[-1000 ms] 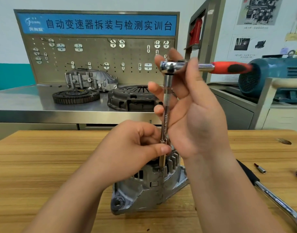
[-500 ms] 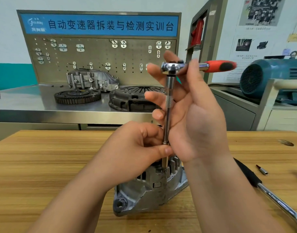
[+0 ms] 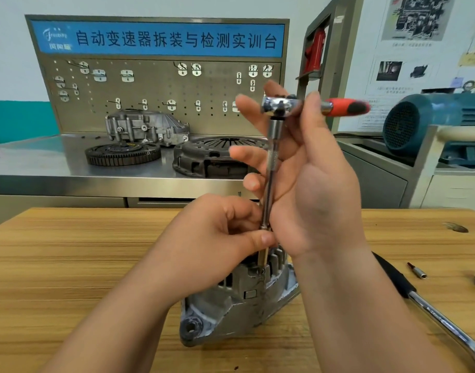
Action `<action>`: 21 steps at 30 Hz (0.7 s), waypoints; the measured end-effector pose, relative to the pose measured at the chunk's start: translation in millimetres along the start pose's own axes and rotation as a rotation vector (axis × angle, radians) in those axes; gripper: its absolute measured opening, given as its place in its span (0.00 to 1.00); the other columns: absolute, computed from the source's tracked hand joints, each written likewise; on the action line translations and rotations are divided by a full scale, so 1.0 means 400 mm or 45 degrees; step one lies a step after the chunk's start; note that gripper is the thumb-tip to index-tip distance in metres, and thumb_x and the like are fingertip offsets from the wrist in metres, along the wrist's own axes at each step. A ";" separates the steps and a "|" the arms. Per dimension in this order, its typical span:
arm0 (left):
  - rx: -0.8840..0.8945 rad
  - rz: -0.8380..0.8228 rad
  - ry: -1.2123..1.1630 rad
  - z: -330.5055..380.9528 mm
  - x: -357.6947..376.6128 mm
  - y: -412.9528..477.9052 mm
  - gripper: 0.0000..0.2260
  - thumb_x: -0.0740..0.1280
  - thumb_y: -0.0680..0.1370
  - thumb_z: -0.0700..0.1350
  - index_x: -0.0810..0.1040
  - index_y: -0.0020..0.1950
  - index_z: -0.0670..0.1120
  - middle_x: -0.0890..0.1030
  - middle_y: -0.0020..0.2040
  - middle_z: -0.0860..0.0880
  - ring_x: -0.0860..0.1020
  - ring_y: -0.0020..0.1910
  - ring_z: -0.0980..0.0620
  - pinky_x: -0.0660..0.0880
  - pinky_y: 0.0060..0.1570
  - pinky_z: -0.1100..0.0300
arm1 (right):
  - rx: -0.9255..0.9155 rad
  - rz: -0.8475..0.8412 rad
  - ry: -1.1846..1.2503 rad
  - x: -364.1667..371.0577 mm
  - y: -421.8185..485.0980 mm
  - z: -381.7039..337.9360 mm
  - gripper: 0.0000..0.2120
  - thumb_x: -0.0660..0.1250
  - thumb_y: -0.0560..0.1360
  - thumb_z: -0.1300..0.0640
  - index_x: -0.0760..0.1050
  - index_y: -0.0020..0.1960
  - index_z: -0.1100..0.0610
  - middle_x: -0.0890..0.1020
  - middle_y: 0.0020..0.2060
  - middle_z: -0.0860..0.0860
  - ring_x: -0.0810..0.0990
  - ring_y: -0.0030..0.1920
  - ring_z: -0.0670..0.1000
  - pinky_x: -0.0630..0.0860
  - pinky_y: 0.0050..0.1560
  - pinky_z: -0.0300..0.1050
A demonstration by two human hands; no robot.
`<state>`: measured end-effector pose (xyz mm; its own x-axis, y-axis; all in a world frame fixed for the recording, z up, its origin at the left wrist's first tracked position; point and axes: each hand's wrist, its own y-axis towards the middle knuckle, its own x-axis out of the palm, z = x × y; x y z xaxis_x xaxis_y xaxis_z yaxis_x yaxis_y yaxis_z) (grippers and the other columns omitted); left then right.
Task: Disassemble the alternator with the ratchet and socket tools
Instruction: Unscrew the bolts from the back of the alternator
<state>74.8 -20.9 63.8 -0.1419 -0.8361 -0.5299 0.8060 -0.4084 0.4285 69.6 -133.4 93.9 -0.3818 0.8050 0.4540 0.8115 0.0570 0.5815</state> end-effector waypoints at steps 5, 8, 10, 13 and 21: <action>-0.017 0.088 0.037 0.007 0.000 -0.006 0.07 0.73 0.68 0.47 0.81 0.38 0.44 0.83 0.36 0.42 0.80 0.39 0.39 0.77 0.42 0.44 | -0.210 -0.004 -0.082 0.012 -0.004 0.003 0.11 0.61 0.77 0.53 0.77 0.56 0.48 0.82 0.55 0.46 0.82 0.38 0.49 0.70 0.26 0.35; 0.002 0.030 0.040 0.006 -0.006 -0.005 0.07 0.72 0.69 0.47 0.81 0.37 0.44 0.82 0.34 0.43 0.79 0.36 0.42 0.76 0.40 0.48 | -0.100 0.006 -0.021 0.008 -0.002 -0.002 0.12 0.56 0.81 0.49 0.75 0.57 0.50 0.83 0.54 0.48 0.82 0.33 0.49 0.67 0.25 0.36; 0.015 -0.033 -0.006 0.003 -0.007 -0.003 0.05 0.71 0.71 0.44 0.80 0.35 0.46 0.81 0.31 0.49 0.77 0.31 0.52 0.74 0.36 0.57 | 0.018 0.026 0.018 0.000 0.002 -0.004 0.17 0.51 0.82 0.45 0.73 0.58 0.54 0.85 0.48 0.50 0.81 0.30 0.48 0.67 0.23 0.35; -0.005 -0.039 -0.040 0.002 -0.004 -0.003 0.09 0.71 0.72 0.39 0.79 0.32 0.47 0.78 0.27 0.52 0.74 0.29 0.61 0.70 0.33 0.67 | 0.034 0.041 -0.011 -0.001 0.003 0.001 0.19 0.53 0.81 0.44 0.75 0.57 0.55 0.86 0.46 0.50 0.81 0.31 0.48 0.68 0.23 0.35; -0.028 0.078 0.046 0.004 0.001 -0.004 0.09 0.73 0.70 0.46 0.79 0.37 0.40 0.80 0.35 0.38 0.73 0.30 0.48 0.73 0.33 0.49 | -0.188 -0.006 -0.060 0.009 -0.003 0.001 0.10 0.62 0.76 0.54 0.78 0.55 0.49 0.82 0.55 0.47 0.82 0.37 0.50 0.70 0.28 0.36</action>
<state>72.7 -21.1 64.0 -0.0715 -0.8451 -0.5297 0.8251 -0.3486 0.4447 67.6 -130.5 94.7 -0.3615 0.8321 0.4206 0.7346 -0.0235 0.6780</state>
